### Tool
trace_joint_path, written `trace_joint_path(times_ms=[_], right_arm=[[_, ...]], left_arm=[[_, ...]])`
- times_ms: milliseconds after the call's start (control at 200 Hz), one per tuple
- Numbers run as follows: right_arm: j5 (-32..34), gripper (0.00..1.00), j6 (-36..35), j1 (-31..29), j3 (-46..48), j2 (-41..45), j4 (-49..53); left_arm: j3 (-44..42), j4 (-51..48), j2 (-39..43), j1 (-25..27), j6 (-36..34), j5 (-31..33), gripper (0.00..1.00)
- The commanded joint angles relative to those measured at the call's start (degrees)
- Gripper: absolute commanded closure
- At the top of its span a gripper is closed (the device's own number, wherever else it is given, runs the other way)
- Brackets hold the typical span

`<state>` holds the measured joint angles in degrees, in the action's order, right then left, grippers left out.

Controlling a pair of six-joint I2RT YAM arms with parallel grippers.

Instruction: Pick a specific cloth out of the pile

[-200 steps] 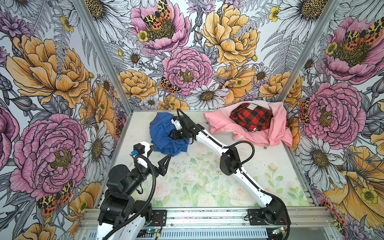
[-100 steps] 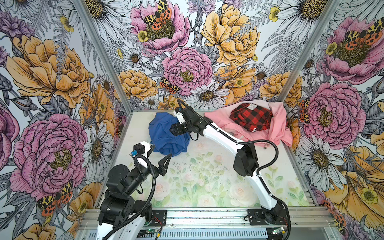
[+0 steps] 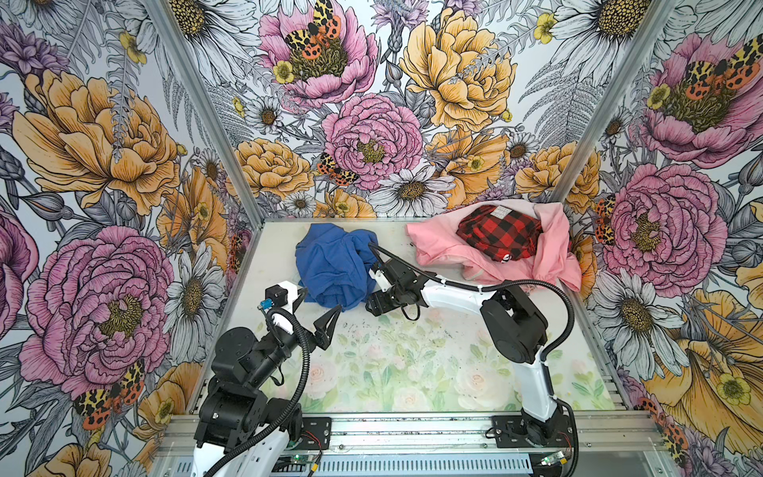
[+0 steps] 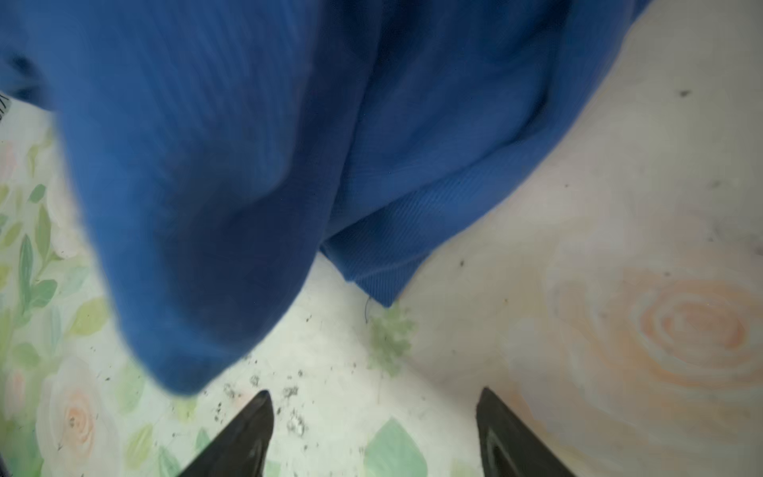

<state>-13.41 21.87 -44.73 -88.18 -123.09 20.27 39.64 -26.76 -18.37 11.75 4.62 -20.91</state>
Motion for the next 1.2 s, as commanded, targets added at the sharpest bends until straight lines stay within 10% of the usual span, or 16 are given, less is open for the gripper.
trace_joint_path(times_ms=[0, 550, 836, 1056, 1196], right_arm=[[-2.15, 0.22, -0.6, -0.37, -6.6, -4.21, -5.66], [-0.51, 0.23, -4.21, 0.15, -36.62, -21.07, 2.58], [8.77, 0.17, -7.48, 1.2, -15.08, 2.5, 0.12], [12.74, 0.13, -3.61, 6.14, 2.81, 22.17, -3.1], [25.98, 0.07, -3.79, 8.5, 18.13, 37.2, -4.46]], left_arm=[[-0.79, 0.86, -0.09, -0.68, 0.72, -0.83, 0.01], [-0.46, -1.22, -2.04, -0.63, 0.64, 5.43, 0.01], [2.63, -7.82, -8.37, -0.59, 1.68, 16.32, 0.01], [6.49, -9.16, -17.6, 0.33, 2.33, 2.62, 0.01], [6.34, -8.47, -19.69, 5.38, 3.91, 27.79, 0.01]])
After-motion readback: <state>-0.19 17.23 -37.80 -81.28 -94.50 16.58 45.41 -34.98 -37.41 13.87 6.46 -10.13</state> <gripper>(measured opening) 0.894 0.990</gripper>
